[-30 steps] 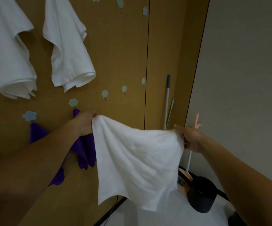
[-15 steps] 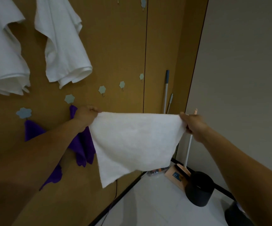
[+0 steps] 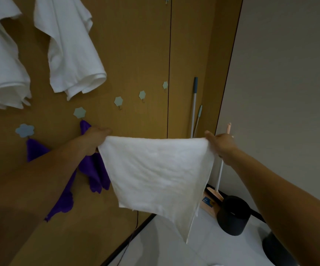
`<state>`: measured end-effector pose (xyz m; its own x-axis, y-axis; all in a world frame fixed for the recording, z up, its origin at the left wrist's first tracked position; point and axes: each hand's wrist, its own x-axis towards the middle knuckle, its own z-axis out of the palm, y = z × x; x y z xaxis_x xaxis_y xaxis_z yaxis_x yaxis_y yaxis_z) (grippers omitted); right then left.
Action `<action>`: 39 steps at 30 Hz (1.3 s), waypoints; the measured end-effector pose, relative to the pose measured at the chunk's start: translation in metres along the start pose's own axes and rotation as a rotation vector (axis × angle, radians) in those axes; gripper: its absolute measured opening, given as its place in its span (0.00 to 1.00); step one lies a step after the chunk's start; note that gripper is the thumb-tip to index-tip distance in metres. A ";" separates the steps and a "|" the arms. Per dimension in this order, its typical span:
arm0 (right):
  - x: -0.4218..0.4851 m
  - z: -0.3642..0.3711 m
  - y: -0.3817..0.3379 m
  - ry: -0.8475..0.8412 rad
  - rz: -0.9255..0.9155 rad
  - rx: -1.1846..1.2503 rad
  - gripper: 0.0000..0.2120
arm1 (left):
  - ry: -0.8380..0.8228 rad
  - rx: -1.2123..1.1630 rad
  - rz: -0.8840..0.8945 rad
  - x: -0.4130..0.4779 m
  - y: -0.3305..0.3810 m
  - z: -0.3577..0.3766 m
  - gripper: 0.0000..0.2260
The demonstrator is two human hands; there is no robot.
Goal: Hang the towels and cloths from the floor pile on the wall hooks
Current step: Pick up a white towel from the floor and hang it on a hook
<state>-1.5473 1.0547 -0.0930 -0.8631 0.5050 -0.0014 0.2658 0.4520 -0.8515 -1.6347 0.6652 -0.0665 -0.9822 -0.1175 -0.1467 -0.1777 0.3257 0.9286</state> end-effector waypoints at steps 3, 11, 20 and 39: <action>-0.002 0.006 0.001 -0.023 0.059 0.144 0.25 | -0.076 -0.074 -0.086 -0.002 -0.001 -0.006 0.10; -0.005 0.017 0.013 -0.065 0.133 0.242 0.23 | -0.316 0.064 -0.165 -0.001 -0.009 -0.018 0.06; -0.009 0.015 0.007 0.033 0.047 0.457 0.16 | -0.433 0.366 -0.121 -0.007 -0.010 -0.013 0.21; -0.004 0.010 0.004 0.169 -0.005 0.169 0.23 | -0.456 0.662 0.056 -0.004 -0.013 -0.014 0.17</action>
<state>-1.5472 1.0474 -0.1013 -0.7765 0.6251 0.0791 0.1735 0.3328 -0.9269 -1.6272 0.6488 -0.0730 -0.8935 0.2639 -0.3633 0.0140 0.8251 0.5649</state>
